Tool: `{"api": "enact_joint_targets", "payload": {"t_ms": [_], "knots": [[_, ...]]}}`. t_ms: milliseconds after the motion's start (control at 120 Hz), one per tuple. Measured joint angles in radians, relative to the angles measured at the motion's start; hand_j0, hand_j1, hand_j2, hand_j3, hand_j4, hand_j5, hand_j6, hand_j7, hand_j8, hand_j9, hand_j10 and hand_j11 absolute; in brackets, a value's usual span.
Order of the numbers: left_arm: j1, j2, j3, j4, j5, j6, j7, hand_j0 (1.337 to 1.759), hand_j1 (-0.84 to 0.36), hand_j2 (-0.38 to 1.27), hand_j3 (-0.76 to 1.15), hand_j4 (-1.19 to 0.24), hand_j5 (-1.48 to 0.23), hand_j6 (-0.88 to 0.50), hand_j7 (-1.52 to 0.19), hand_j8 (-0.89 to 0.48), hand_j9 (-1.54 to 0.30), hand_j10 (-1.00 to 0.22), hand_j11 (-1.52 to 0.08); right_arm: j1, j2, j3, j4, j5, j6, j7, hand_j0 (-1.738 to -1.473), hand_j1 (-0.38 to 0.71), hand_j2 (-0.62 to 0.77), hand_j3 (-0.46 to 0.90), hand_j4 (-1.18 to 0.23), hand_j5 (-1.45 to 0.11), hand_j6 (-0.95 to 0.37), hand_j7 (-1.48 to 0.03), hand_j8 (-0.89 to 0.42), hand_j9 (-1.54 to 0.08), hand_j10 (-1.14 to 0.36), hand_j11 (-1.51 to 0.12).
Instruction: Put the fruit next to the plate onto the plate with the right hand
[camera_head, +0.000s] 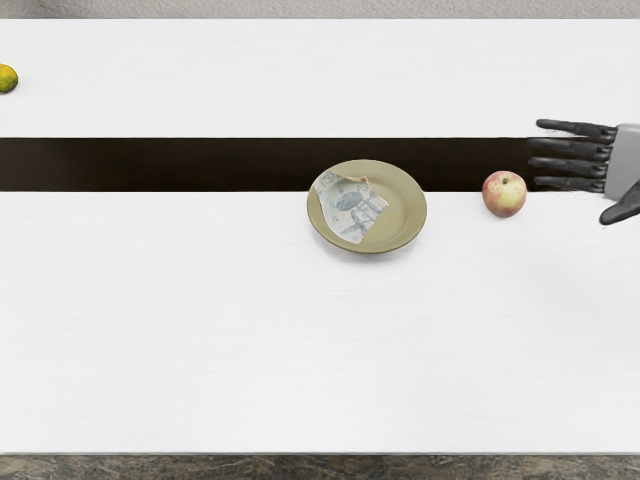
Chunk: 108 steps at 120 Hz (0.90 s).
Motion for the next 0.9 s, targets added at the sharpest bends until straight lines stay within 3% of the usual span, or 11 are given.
{"api": "enact_joint_targets", "payload": {"t_ms": [175, 283, 417, 550, 717, 817, 900], "knots": [[0.0, 0.0, 0.0, 0.0, 0.0, 0.0, 0.0, 1.658, 0.34, 0.0, 0.0, -0.01, -0.01, -0.01, -0.01, -0.01, -0.01, -0.01, -0.01, 0.01, 0.042, 0.024, -0.004, -0.019, 0.0, -0.002, -1.658, -0.33, 0.0, 0.0, -0.01, -0.02, -0.01, -0.02, -0.01, -0.02, -0.01, -0.02], [0.0, 0.0, 0.0, 0.0, 0.0, 0.0, 0.0, 1.658, 0.34, 0.0, 0.0, -0.01, -0.01, -0.01, -0.01, -0.01, -0.01, -0.01, -0.01, 0.074, 0.076, 0.023, 0.014, -0.213, -0.021, -0.012, -1.658, -0.32, 0.0, 0.0, -0.02, -0.03, -0.02, -0.03, -0.02, -0.03, -0.02, -0.03], [0.0, 0.0, 0.0, 0.0, 0.0, 0.0, 0.0, 1.658, 0.34, 0.0, 0.0, -0.01, -0.01, -0.01, -0.01, -0.01, -0.01, -0.01, -0.01, 0.165, 0.14, 0.021, 0.106, -0.582, -0.309, -0.171, -1.658, -0.31, -0.01, 0.0, -0.03, -0.04, -0.03, -0.04, -0.03, -0.04, -0.03, -0.04], [0.0, 0.0, 0.0, 0.0, 0.0, 0.0, 0.0, 1.658, 0.34, 0.0, 0.0, -0.01, -0.01, -0.01, -0.01, -0.01, -0.01, -0.01, -0.01, 0.214, 0.286, 0.013, 0.15, -0.935, -0.513, -0.231, -1.658, -0.3, -0.01, 0.0, -0.04, -0.06, -0.05, -0.06, -0.04, -0.06, -0.04, -0.06], [0.0, 0.0, 0.0, 0.0, 0.0, 0.0, 0.0, 1.658, 0.34, 0.0, 0.0, -0.01, -0.01, -0.01, -0.01, -0.01, -0.01, -0.01, -0.01, 0.371, 0.435, -0.284, 0.069, -1.111, -0.632, -0.25, -1.658, -0.28, -0.01, 0.0, -0.06, -0.07, -0.06, -0.07, -0.06, -0.07, -0.06, -0.07], [0.0, 0.0, 0.0, 0.0, 0.0, 0.0, 0.0, 1.658, 0.34, 0.0, 0.0, -0.01, -0.01, -0.01, -0.01, -0.01, -0.01, -0.01, -0.01, 0.402, 0.478, -0.388, 0.037, -1.184, -0.793, -0.253, -1.658, -0.27, -0.01, 0.0, -0.07, -0.09, -0.08, -0.09, -0.07, -0.09, -0.07, -0.09], [0.0, 0.0, 0.0, 0.0, 0.0, 0.0, 0.0, 1.658, 0.34, 0.0, 0.0, -0.01, -0.01, -0.01, -0.01, -0.01, -0.01, -0.01, -0.01, 0.409, 0.569, -0.478, -0.059, -1.233, -0.907, -0.254, -1.658, -0.26, -0.01, 0.0, -0.08, -0.1, -0.08, -0.1, -0.08, -0.1, -0.08, -0.1]]}}
